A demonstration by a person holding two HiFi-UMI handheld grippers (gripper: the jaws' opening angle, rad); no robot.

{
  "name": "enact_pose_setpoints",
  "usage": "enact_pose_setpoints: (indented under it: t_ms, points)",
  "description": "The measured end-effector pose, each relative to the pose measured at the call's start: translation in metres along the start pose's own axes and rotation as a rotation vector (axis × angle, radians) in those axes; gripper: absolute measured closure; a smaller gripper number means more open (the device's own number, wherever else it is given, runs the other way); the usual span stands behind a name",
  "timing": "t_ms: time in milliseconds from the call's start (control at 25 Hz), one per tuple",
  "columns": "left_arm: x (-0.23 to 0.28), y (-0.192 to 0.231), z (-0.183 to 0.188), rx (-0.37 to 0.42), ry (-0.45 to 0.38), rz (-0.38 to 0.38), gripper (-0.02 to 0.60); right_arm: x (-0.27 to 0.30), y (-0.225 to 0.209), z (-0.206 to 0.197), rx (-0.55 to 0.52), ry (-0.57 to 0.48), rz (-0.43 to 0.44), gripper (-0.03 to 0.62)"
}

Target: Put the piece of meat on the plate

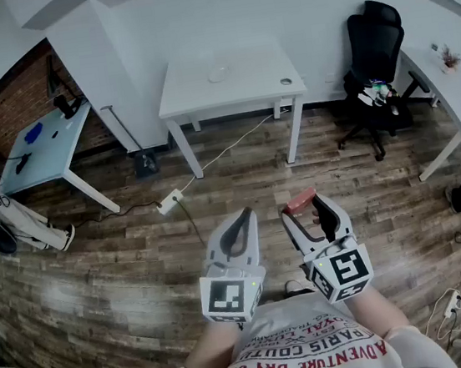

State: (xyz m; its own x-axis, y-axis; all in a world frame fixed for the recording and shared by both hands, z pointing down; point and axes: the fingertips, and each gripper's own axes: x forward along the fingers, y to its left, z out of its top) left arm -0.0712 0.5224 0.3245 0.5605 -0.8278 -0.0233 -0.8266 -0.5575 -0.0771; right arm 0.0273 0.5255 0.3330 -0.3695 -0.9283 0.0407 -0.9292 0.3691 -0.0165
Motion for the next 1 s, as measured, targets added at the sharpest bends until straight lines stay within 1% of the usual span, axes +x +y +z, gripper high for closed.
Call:
enact_pose_setpoints:
  t_ms: [120, 280, 440, 560, 640, 800, 1000]
  points:
    - [0.005, -0.001, 0.005, 0.007, -0.007, -0.010, 0.572, 0.004, -0.001, -0.002, 0.001, 0.007, 0.003, 0.312]
    - [0.002, 0.007, 0.002, 0.007, 0.000, -0.007, 0.572, 0.008, 0.005, -0.005, -0.002, 0.014, 0.009, 0.312]
    - [0.000, 0.019, 0.001, -0.016, 0.007, -0.002, 0.572, 0.017, 0.013, -0.003, -0.011, 0.014, 0.013, 0.312]
    - [0.002, 0.029, -0.004, -0.008, 0.006, -0.008, 0.572, 0.024, 0.011, -0.005, 0.033, 0.019, -0.003, 0.312]
    - [0.007, 0.034, -0.009, -0.019, 0.011, -0.012, 0.572, 0.030, 0.008, -0.008, 0.060, 0.024, -0.002, 0.312]
    - [0.025, 0.033, -0.021, -0.050, 0.029, -0.023, 0.572, 0.041, -0.006, -0.017, 0.078, 0.038, 0.007, 0.312]
    - [0.069, 0.033, -0.030, -0.060, 0.040, -0.017, 0.572, 0.071, -0.042, -0.024, 0.096, 0.041, 0.037, 0.312]
